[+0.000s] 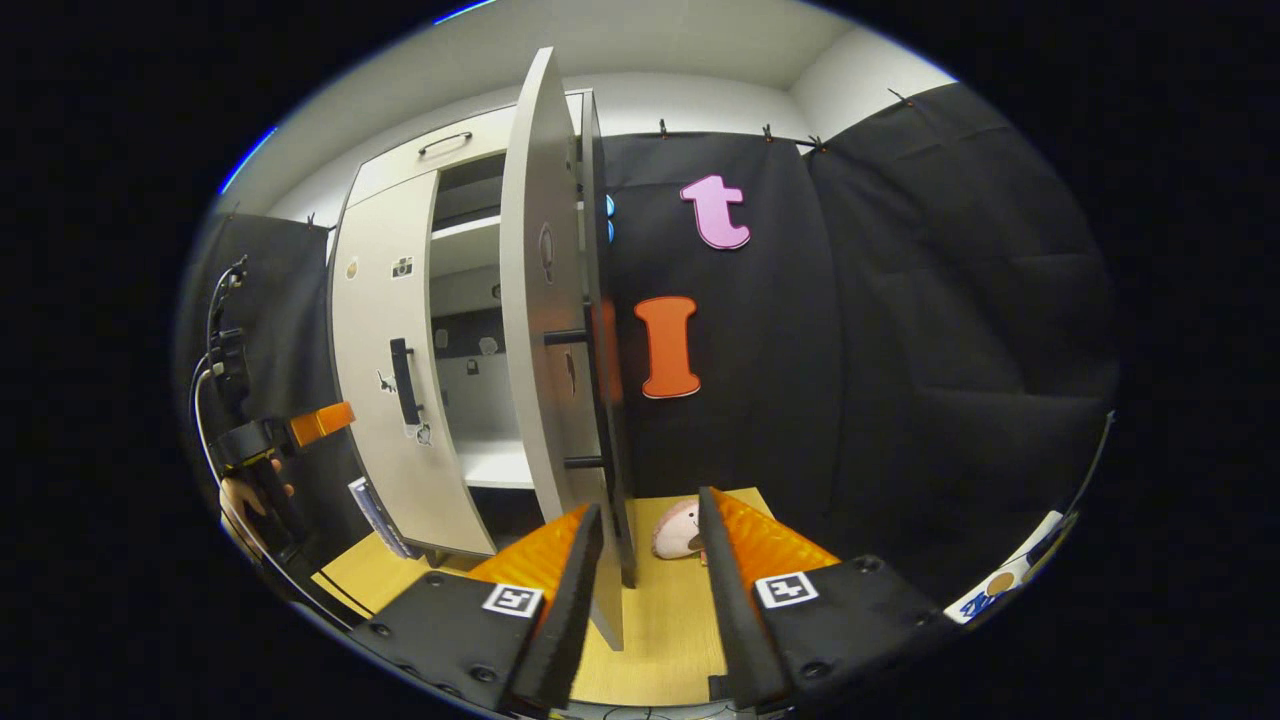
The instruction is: Open the right door of the double-door shoe cabinet with the right hand, and open the left door with the left hand.
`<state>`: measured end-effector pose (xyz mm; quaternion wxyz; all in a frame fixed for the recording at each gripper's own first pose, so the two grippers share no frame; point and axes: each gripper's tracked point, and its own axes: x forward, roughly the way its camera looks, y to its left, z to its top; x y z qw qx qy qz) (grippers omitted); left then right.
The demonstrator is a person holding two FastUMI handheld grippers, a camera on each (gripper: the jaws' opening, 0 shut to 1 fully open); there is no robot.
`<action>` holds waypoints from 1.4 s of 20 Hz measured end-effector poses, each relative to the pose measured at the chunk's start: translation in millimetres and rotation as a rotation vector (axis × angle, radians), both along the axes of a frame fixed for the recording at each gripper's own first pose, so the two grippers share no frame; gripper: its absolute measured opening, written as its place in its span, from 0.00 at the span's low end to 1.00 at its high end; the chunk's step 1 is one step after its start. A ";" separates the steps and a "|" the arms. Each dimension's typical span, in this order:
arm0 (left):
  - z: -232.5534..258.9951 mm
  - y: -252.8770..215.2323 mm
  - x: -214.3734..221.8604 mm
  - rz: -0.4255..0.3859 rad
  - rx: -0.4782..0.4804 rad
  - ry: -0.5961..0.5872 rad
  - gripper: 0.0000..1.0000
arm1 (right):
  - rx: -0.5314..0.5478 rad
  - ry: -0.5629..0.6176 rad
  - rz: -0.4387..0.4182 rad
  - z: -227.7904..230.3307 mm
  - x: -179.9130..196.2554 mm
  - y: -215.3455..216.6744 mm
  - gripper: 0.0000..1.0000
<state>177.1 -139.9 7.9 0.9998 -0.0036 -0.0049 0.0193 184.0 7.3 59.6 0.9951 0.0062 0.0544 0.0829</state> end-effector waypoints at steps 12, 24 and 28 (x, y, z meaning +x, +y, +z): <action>1.6 -23.0 105.4 -0.039 0.084 0.035 0.94 | -0.008 -0.015 -0.076 0.8 -0.7 -21.4 0.99; -12.6 -40.4 148.1 -0.082 0.135 0.083 0.44 | 0.015 0.004 -0.123 -3.0 -3.2 -23.7 0.99; -15.1 -38.7 148.1 -0.092 0.127 0.101 0.28 | -0.001 -0.001 -0.098 -1.2 -3.0 -13.4 0.99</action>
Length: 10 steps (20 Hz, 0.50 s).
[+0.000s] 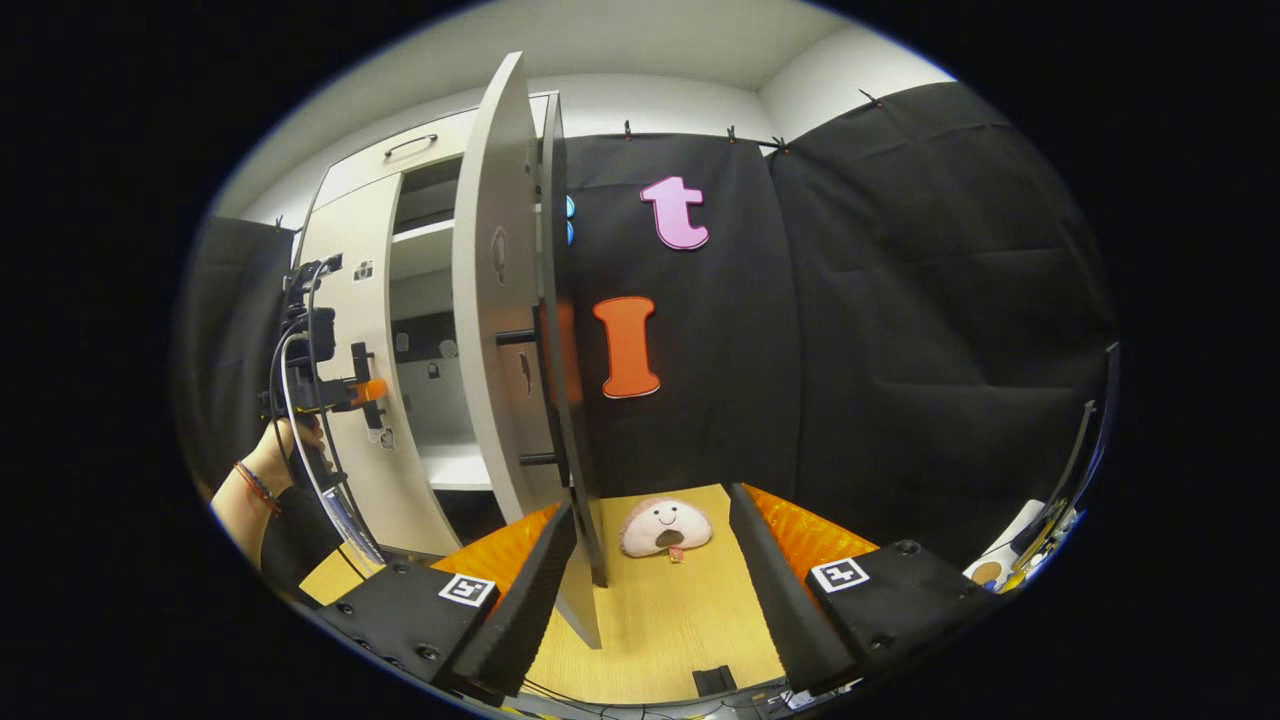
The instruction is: Open the right door of the double-door shoe cabinet with the right hand, and open the left door with the left hand.
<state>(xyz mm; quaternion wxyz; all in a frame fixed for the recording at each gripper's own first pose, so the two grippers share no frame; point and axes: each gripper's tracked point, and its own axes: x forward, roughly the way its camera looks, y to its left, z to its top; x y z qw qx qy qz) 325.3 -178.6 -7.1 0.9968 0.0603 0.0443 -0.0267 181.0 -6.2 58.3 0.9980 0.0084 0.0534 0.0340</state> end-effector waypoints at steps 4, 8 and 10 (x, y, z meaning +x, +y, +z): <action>0.8 0.5 -4.2 0.002 0.020 -0.022 0.18 | -0.049 -0.013 0.025 5.2 0.6 9.3 0.99; 2.3 5.0 -20.7 -0.044 -0.009 -0.008 0.17 | -0.045 -0.030 0.042 11.5 3.2 21.5 0.99; 4.2 7.2 -29.1 -0.062 -0.010 -0.010 0.17 | -0.036 -0.030 0.042 11.5 5.1 26.7 0.99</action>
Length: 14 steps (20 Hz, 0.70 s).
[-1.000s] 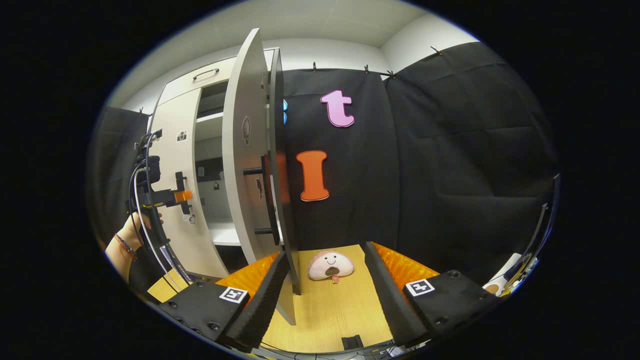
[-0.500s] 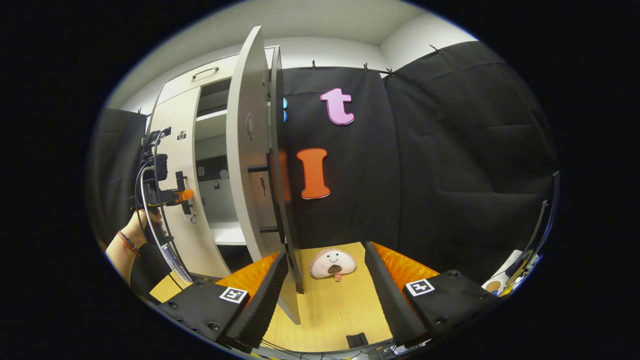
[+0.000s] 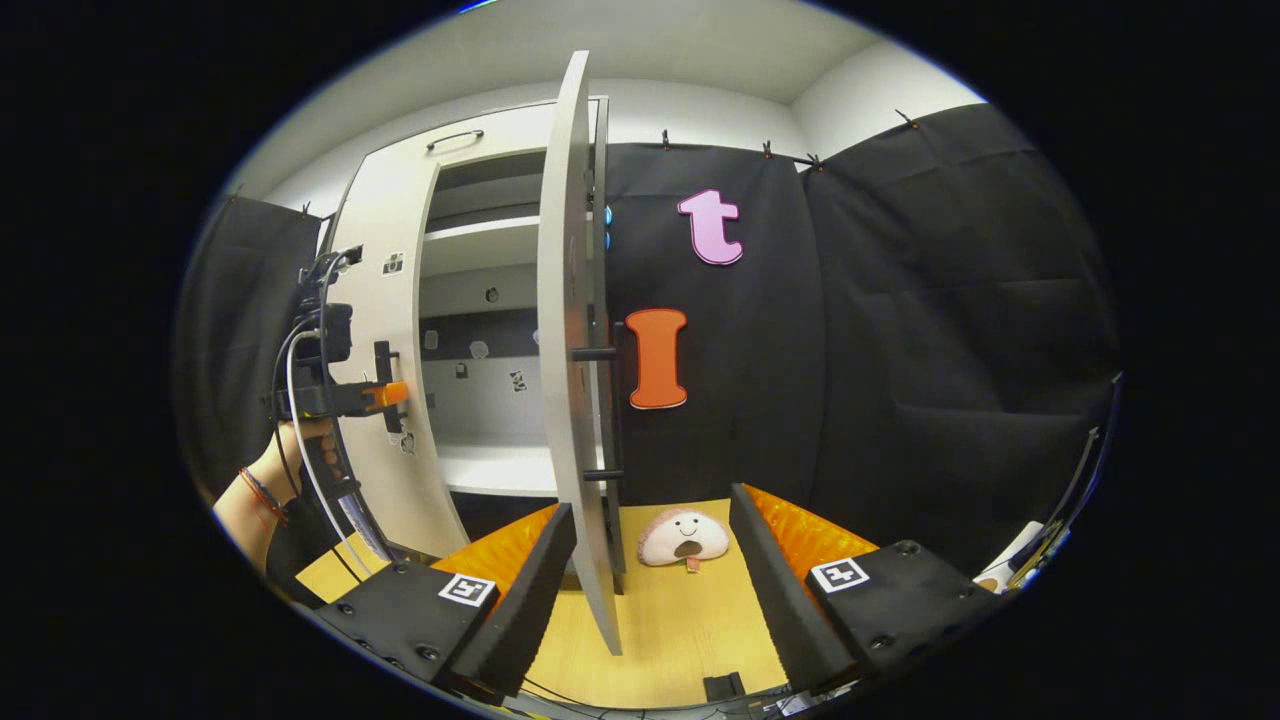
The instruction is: Open the right door of the double-door shoe cabinet with the right hand, and open the left door with the left hand.
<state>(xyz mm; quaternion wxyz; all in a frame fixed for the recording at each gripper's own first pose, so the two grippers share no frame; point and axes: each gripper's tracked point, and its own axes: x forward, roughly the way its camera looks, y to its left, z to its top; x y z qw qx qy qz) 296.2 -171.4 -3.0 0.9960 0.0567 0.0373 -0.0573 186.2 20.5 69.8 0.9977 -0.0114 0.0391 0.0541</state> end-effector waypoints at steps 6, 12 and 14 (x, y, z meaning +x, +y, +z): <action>0.5 20.0 -46.6 -0.103 -0.032 -0.008 0.17 | 0.010 -0.014 -0.025 0.2 15.9 30.6 0.99; 7.4 43.3 -82.3 -0.192 -0.075 0.005 0.17 | 0.031 -0.016 -0.038 -12.1 -3.5 73.0 0.99; 7.3 46.8 -85.7 -0.207 -0.078 0.009 0.17 | 0.047 -0.006 -0.051 -13.6 -5.2 77.7 0.99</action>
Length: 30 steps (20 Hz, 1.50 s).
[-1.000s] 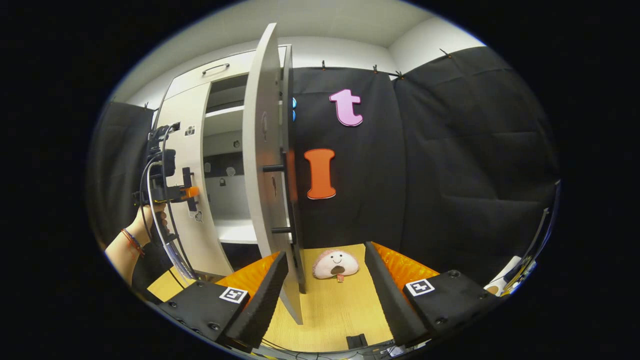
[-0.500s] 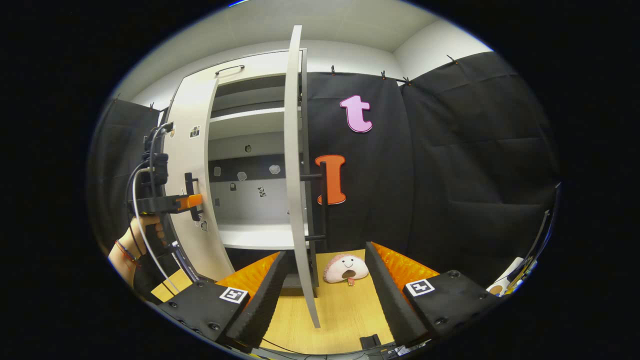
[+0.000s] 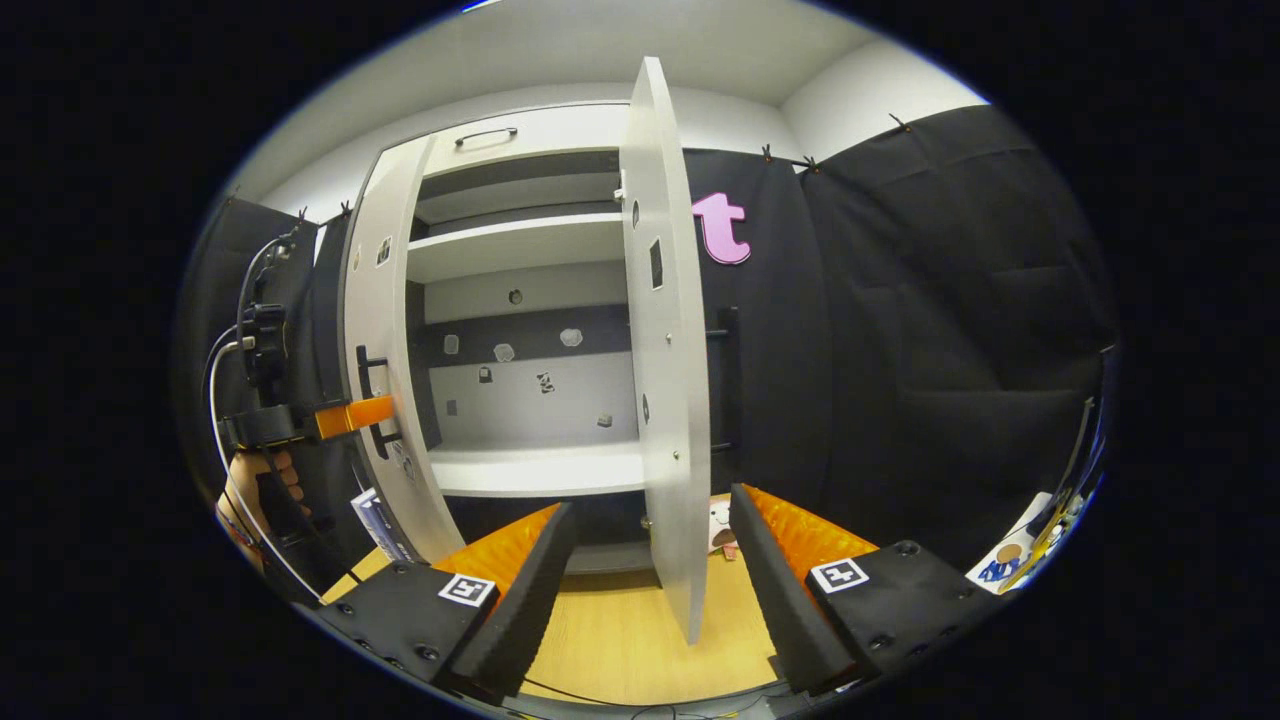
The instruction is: Open the right door of the double-door shoe cabinet with the right hand, and open the left door with the left hand.
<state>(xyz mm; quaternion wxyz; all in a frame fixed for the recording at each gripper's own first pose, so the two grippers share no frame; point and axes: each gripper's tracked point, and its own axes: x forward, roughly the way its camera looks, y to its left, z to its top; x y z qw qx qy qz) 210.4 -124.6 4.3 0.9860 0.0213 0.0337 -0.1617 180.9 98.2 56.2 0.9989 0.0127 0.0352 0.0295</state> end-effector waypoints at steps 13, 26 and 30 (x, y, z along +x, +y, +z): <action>9.3 38.2 -36.1 -0.005 0.005 -0.039 0.16 | 0.010 0.020 -0.026 -10.7 -4.0 17.9 0.99; 20.5 100.8 -62.4 0.102 0.059 -0.053 0.05 | -0.014 0.021 0.043 -8.8 -1.2 50.6 0.99; 22.5 105.9 -64.6 0.105 0.040 -0.043 0.05 | -0.007 0.013 0.054 -6.6 -1.8 55.8 0.99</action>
